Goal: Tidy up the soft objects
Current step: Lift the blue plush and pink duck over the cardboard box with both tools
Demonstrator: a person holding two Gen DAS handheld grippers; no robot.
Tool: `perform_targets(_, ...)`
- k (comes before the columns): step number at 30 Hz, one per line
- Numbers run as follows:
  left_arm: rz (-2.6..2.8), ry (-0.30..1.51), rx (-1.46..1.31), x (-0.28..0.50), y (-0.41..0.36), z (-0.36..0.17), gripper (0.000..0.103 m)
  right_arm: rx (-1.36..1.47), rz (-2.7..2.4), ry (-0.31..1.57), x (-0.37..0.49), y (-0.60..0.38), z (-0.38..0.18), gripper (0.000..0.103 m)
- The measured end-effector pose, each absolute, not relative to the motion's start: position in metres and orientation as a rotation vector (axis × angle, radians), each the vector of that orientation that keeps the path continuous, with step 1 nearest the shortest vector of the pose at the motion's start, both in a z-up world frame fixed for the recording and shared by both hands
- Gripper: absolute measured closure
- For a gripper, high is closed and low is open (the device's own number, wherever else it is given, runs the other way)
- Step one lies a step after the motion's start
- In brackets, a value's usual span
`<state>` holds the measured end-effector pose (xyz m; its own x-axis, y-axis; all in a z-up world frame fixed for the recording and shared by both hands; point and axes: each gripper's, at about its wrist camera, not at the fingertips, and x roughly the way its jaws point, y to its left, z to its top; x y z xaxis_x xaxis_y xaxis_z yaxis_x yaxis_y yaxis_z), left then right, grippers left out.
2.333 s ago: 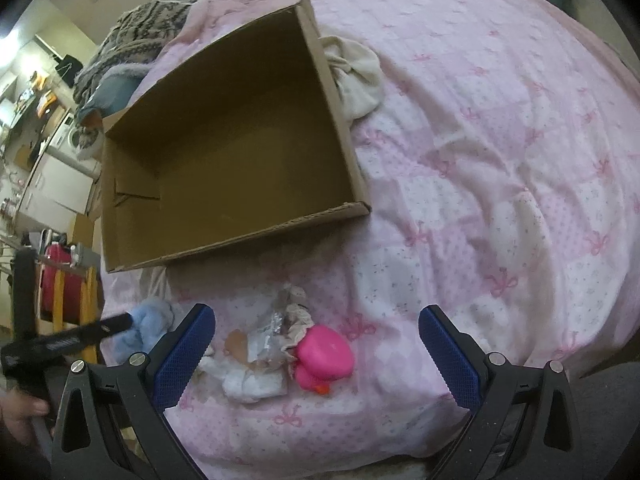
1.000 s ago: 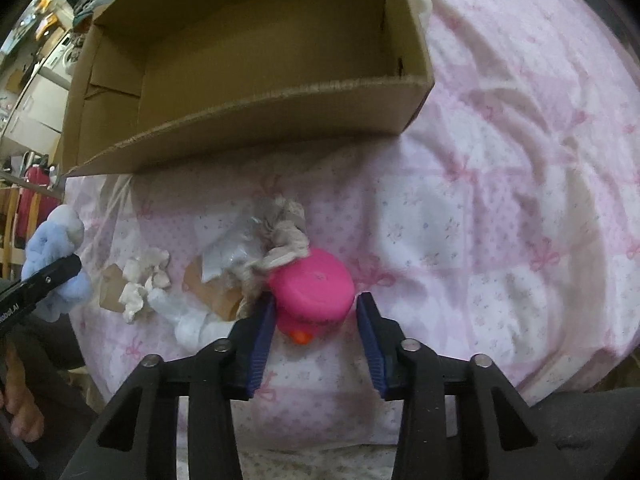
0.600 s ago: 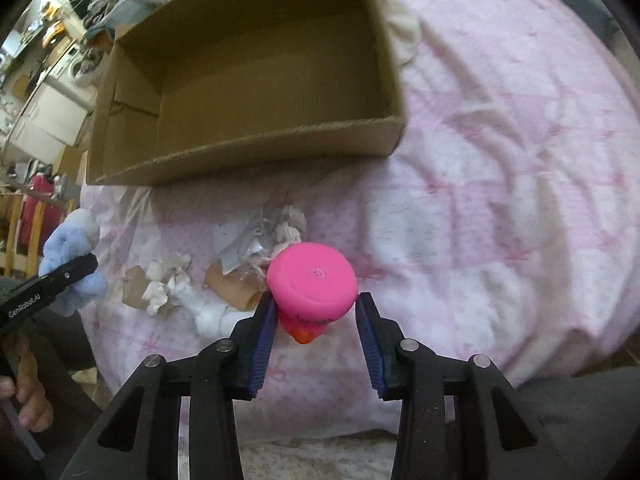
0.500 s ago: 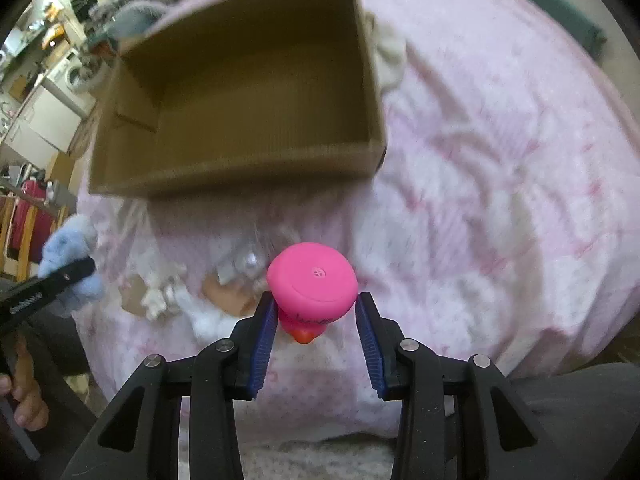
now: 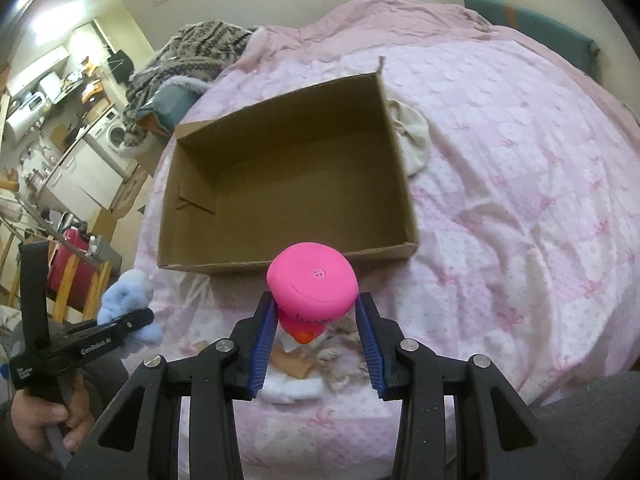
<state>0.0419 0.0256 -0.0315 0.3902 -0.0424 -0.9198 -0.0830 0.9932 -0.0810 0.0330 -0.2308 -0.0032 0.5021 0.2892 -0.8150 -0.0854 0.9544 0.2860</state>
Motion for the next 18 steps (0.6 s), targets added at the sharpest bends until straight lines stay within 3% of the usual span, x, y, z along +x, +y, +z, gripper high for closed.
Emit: perform_targets(18,0.001,0.983,-0.102,0.076,0.014,0.041,0.087,0.268,0.286,0.915,0.059,-0.238,0.034,0.061)
